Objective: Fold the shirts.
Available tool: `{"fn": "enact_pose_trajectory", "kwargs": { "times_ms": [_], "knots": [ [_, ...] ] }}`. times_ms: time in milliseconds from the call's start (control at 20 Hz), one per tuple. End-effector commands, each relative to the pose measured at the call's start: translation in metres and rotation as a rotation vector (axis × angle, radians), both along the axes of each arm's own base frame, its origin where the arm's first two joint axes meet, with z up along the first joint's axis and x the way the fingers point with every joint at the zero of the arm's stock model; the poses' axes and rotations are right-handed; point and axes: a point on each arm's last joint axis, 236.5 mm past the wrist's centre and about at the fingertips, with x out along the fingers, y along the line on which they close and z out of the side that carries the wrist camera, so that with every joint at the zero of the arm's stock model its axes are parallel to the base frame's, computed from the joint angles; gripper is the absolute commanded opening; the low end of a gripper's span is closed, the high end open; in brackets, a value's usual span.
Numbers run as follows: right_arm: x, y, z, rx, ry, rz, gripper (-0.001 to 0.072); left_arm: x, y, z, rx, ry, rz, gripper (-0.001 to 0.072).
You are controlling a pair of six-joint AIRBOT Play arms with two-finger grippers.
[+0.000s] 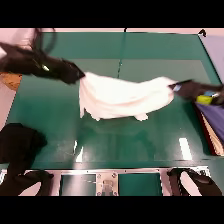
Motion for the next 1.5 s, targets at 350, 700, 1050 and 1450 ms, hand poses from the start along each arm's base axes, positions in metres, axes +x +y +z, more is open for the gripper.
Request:
{"fn": "enact_pose_trajectory", "kwargs": {
  "times_ms": [350, 700, 1050, 1450],
  "knots": [
    [0.018, -0.006, -0.188, -0.002, 0.388, -0.094, 0.0019, -0.007, 0.012, -0.199, 0.039, 0.505, 0.08, 0.0712],
    [0.029, -0.025, -0.185, -0.034, 0.357, -0.12, 0.0019, 0.014, 0.11, -0.191, -0.011, 0.577, 0.279, 0.0711],
    [0.025, -0.029, -0.194, -0.058, 0.377, -0.112, 0.0019, -0.013, 0.074, -0.263, -0.083, 0.616, 0.339, 0.071],
    [0.007, -0.025, -0.203, -0.09, 0.427, -0.044, 0.0019, -0.027, 0.048, -0.279, -0.05, 0.662, 0.235, 0.0023]
  ]
}}
